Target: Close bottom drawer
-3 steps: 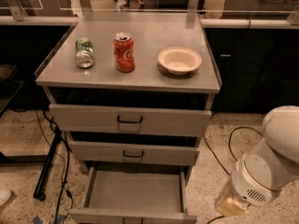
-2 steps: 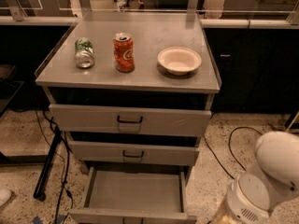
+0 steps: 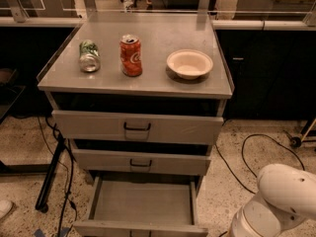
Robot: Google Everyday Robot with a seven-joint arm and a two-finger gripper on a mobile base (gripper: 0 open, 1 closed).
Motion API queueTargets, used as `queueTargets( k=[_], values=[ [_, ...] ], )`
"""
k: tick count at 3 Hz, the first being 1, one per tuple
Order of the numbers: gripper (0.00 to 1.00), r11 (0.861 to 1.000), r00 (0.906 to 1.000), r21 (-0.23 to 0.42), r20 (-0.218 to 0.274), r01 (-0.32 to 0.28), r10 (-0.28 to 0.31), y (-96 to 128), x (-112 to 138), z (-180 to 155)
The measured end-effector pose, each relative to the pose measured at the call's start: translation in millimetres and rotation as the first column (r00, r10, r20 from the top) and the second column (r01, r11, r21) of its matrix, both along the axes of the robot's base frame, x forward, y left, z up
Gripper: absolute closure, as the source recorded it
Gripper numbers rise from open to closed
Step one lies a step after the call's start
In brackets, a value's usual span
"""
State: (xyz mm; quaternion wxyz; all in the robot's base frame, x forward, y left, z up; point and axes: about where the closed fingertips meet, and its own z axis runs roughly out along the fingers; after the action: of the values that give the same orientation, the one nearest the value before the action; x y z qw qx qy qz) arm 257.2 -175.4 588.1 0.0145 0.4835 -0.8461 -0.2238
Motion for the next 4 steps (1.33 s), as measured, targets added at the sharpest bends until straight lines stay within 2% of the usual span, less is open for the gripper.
queueTargets(
  k=[1, 2, 3, 4],
  values=[
    [1.0, 1.0, 0.9993, 0.021, -0.032, 0.019, -0.018, 1.1, -3.5, -18.5],
    [1.0, 0.994, 0.9909, 0.054, -0.104, 0.091, -0.085, 5.1, -3.8, -88.6],
    [1.0, 0.986, 0.9808, 0.081, -0.142, 0.147, -0.134, 6.2, 1.2, -129.2],
    [1.0, 0.985, 0.9781, 0.088, -0.159, 0.149, -0.134, 8.7, -2.8, -135.6]
  ],
)
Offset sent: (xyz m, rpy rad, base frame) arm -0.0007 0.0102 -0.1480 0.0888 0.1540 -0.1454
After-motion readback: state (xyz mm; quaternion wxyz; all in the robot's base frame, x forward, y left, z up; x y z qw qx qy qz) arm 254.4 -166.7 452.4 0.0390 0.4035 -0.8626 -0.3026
